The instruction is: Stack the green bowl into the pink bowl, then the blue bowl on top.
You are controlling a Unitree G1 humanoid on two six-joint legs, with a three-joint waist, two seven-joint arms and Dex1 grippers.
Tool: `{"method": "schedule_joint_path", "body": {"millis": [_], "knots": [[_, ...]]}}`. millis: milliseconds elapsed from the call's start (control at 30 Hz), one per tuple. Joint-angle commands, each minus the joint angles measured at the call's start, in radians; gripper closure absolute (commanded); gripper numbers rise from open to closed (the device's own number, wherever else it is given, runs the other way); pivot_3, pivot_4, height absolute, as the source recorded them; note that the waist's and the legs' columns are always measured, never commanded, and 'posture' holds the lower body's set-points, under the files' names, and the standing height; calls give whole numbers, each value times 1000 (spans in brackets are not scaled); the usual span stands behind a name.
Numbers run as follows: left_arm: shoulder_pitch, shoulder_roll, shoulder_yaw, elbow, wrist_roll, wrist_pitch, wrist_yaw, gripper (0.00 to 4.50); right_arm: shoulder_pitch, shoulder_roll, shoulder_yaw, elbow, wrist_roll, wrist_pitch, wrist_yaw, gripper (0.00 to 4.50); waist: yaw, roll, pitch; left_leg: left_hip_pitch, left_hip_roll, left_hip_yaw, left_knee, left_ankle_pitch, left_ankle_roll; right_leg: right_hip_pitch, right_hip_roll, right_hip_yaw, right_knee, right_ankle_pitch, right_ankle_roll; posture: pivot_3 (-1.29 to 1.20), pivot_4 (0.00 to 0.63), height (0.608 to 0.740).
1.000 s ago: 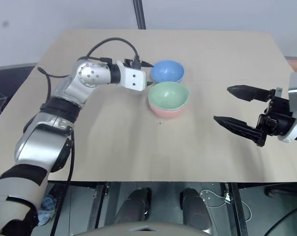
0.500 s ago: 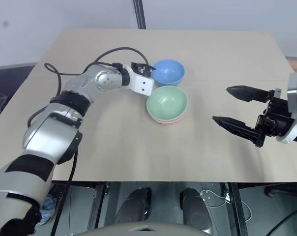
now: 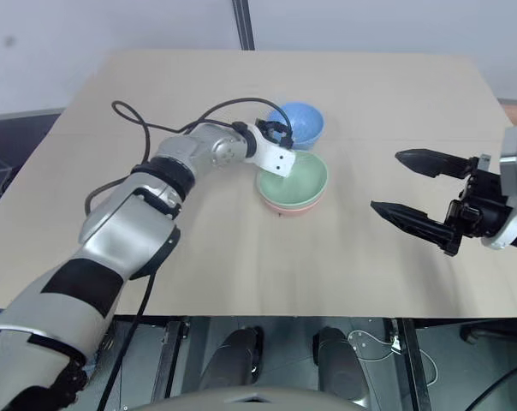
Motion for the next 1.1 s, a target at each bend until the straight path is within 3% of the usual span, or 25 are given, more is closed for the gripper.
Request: {"method": "schedule_joint_path", "body": {"millis": [33,167,233,333,367,767,1100], "knots": [[-21,-5,-8,9,4,17,-7,1629,4,-6,-36,-28,3,-24,-8,0,0,0,0,0,0,0,0,0,0,0,0,0,0,0,0,0,150,740],[-16,-7,-5,15,-6,17,-47,1629,17,-9,-47,-29,0,-26,-8,0,1,0,0,0,0,0,0,0,0,0,0,0,0,0,0,0,150,740],[-15,-6,-4,14,-5,16,-47,2385,19,-9,-47,-29,0,-28,-10,0,1,0,0,0,0,0,0,0,0,0,0,0,0,0,0,0,150,740],[-16,0,-19,12,11,13,-34,4099,20,-7,-43,-27,-3,-32,-12,0,1,0,0,0,0,0,0,0,0,0,0,0,0,0,0,0,150,740],[-16,1,-21,11,14,16,-26,4474,20,-6,-40,-25,-6,-34,-11,0,1,0,0,0,0,0,0,0,0,0,0,0,0,0,0,0,150,740],[-33,40,-15,-3,11,-12,-10,4474,11,-11,-27,-13,-13,-44,-5,0,0,0,0,0,0,0,0,0,0,0,0,0,0,0,0,0,150,740],[-99,116,37,-58,-65,-166,-166,4474,49,-37,-97,8,-38,-39,23,0,3,-1,0,0,0,0,0,0,0,0,0,0,0,0,0,0,150,740]]}}
